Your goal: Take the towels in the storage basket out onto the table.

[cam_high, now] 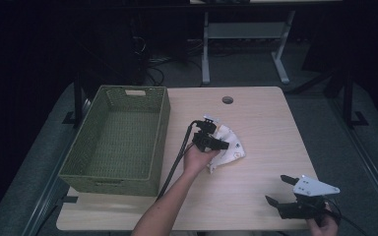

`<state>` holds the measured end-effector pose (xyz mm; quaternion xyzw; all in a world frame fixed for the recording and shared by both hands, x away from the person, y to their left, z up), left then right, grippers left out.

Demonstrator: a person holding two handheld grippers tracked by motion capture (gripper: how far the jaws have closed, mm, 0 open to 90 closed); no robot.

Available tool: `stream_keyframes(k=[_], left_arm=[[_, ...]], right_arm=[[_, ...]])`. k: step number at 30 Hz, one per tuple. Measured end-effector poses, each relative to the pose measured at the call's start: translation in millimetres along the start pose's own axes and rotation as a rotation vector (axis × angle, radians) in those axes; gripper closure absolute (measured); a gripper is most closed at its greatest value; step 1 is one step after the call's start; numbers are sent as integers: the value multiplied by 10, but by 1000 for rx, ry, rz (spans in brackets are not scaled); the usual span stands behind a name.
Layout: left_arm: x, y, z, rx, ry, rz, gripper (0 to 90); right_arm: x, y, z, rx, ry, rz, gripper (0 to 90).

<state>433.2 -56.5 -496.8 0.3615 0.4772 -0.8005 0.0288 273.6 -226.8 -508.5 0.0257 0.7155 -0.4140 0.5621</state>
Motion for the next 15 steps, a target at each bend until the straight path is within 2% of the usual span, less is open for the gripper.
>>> stream_keyframes(k=[1, 3, 8, 9, 13, 14, 15], left_arm=[[8, -29, -26, -13, 13, 2, 558], [2, -59, -32, -4, -2, 16, 552], [24, -132, -61, -15, 10, 29, 527], [25, -154, -62, -11, -2, 40, 513], [36, -247, -81, -2, 2, 61, 493], [27, -265, -67, 10, -12, 73, 487], [22, -308, -61, 13, -10, 89, 487]], right_arm=[[-1, -1, -1, 0, -2, 1, 140], [1, 3, -1, -1, -2, 0, 140], [-2, 15, -7, 2, 6, -2, 140], [-6, 22, -7, 3, 3, -3, 140], [-10, 36, -10, 5, 1, -6, 140], [-10, 41, -11, 6, 3, -6, 140], [-9, 45, -12, 5, 6, -8, 140]])
Point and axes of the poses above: each handheld gripper's, and its own axes: y roughly forward along the jaws, x roughly out of its underside, z roughly to its right, the point moved 10 cm from there along y, roughly forward along the jaws, and after that the axes turned 9 degrees about -x, right-handed, at the moved point
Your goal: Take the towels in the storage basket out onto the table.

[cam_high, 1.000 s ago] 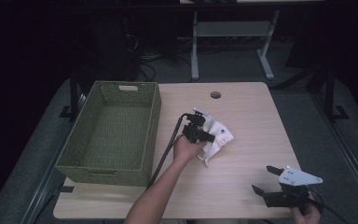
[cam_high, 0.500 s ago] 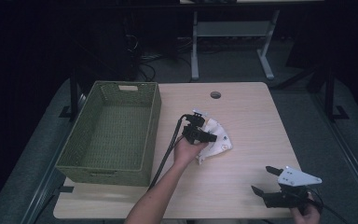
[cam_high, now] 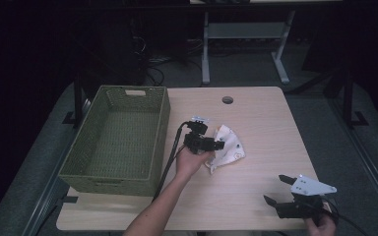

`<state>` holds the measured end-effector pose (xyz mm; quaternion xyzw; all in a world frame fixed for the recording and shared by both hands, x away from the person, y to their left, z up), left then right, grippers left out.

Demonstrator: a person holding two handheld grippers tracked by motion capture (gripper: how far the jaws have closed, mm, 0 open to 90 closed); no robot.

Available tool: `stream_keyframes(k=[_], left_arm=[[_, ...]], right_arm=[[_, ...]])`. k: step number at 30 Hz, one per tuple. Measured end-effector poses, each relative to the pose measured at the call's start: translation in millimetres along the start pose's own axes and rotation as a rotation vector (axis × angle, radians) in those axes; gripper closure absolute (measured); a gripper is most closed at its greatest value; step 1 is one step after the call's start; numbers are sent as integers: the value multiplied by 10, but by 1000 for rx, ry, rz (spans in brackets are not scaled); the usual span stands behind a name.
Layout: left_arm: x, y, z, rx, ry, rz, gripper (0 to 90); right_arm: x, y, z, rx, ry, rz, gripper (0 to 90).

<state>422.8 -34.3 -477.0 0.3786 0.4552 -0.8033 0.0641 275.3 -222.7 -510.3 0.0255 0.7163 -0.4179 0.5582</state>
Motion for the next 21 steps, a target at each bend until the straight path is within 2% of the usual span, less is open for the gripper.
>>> stream_keyframes(k=[5, 6, 9, 10, 13, 15, 16, 18, 20, 21], left_arm=[[-33, -105, 25, 10, 11, 28, 474], [-64, -171, 50, 11, 20, 56, 474], [-64, -215, 86, 34, 20, 63, 474], [-66, -252, 110, 42, 12, 81, 471], [-45, -285, 135, 60, 24, 77, 468], [-25, -314, 154, 59, 34, 82, 433], [7, -343, 164, 53, 60, 71, 405], [19, -366, 167, 52, 66, 72, 381], [51, -438, 193, 100, 41, 81, 375], [51, -438, 193, 100, 41, 81, 368]], right_arm=[[5, -2, 4, 2, 0, -1, 140], [6, -3, 5, 2, -1, -1, 140], [9, -3, 3, 1, -3, -3, 140], [10, -3, -1, -1, -1, -4, 140], [12, -8, 2, 2, -2, -4, 140], [16, -9, 7, 2, -2, -7, 140], [14, -7, 8, -2, -5, -7, 140], [14, -6, 4, -5, -4, -7, 140], [19, -8, 7, -3, -5, -10, 140], [19, -8, 7, -3, -5, -10, 140]])
Point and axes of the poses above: each handheld gripper's, and its own axes: y roughly forward along the jaws, x roughly out of its underside, z roughly to its right, the point moved 10 cm from there along y, roughly forward along the jaws, and after that the axes turned 9 degrees about -x, right-handed, at the moved point
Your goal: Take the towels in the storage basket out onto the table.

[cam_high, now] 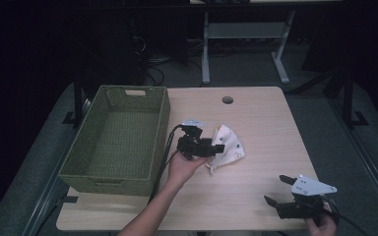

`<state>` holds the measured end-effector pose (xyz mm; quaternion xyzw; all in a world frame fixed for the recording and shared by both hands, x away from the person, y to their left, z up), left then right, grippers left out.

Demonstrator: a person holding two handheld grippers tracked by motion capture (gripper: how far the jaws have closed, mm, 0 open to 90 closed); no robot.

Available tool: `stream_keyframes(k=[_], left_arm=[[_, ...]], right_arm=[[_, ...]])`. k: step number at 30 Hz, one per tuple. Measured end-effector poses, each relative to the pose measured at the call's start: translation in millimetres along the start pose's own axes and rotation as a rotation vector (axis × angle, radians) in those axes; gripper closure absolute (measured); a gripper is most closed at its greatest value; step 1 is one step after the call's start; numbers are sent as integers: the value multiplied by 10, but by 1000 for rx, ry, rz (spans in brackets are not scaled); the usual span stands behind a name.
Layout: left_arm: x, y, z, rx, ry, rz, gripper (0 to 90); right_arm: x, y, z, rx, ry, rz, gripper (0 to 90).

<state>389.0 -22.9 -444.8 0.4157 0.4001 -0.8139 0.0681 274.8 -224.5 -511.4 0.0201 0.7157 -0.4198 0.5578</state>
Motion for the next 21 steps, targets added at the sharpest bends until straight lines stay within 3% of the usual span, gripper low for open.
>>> stream_keyframes(k=[6, 7, 8, 10, 13, 16, 21], left_arm=[[67, -130, 19, 27, -4, 14, 359], [97, -158, 39, 64, -21, -1, 358], [97, -158, 39, 64, -21, -1, 351], [121, -185, 29, 52, -3, -2, 349], [153, -227, 38, 65, -6, 5, 344], [218, -268, 56, 70, 24, 8, 344], [275, -285, 73, 86, 38, 11, 344]], right_arm=[[-4, 8, -9, 5, 1, -5, 140], [-4, 12, -9, 6, 0, -8, 140], [-4, 12, -9, 6, 0, -8, 140], [-4, 19, -9, 7, -3, -12, 140], [0, 21, -8, 10, -6, -16, 140], [3, 23, -7, 9, -2, -19, 140], [-5, 11, -12, 4, 0, -9, 140]])
Point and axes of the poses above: each handheld gripper's, and its own axes: y roughly forward along the jaws, x roughly out of its underside, z roughly to its right, the point moved 10 cm from there along y, roughly forward along the jaws, and after that the axes turned 9 degrees about -x, right-handed, at the moved point
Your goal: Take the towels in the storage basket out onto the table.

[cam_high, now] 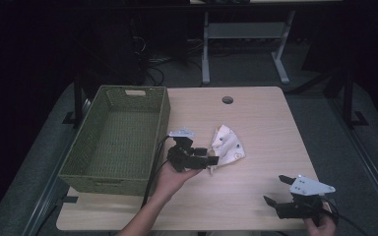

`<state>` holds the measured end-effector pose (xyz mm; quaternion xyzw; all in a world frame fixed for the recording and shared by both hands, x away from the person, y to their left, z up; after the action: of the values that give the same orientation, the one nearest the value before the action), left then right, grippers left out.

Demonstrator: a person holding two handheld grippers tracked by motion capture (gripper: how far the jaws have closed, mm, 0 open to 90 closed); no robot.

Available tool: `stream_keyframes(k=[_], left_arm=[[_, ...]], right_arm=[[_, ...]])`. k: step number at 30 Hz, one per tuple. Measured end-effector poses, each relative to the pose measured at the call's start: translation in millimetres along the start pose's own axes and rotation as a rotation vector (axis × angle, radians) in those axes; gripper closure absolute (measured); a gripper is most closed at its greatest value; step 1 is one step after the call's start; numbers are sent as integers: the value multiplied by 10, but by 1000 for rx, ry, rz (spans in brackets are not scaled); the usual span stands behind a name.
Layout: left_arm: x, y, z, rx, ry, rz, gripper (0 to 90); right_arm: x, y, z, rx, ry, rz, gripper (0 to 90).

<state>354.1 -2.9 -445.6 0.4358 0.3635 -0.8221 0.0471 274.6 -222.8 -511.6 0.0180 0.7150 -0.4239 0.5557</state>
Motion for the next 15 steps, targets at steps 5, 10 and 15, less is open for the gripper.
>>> stream_keyframes(k=[5, 10, 15], left_arm=[[108, -61, 39, -4, 25, 3, 343], [209, -149, 78, 6, 37, 12, 343], [266, -204, 97, 18, 41, 19, 343]], right_arm=[[19, -20, 25, 15, 2, -6, 140], [24, -20, 24, 14, 5, -11, 140], [25, -10, 18, 14, 6, -14, 140]])
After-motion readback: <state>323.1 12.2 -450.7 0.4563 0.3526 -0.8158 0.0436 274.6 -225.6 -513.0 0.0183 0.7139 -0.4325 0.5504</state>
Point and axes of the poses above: each handheld gripper's, and its own axes: y roughly forward along the jaws, x roughly out of its underside, z roughly to its right, the point moved 10 cm from there along y, roughly forward along the jaws, and after that the axes turned 9 degrees about -x, right-handed, at the moved point
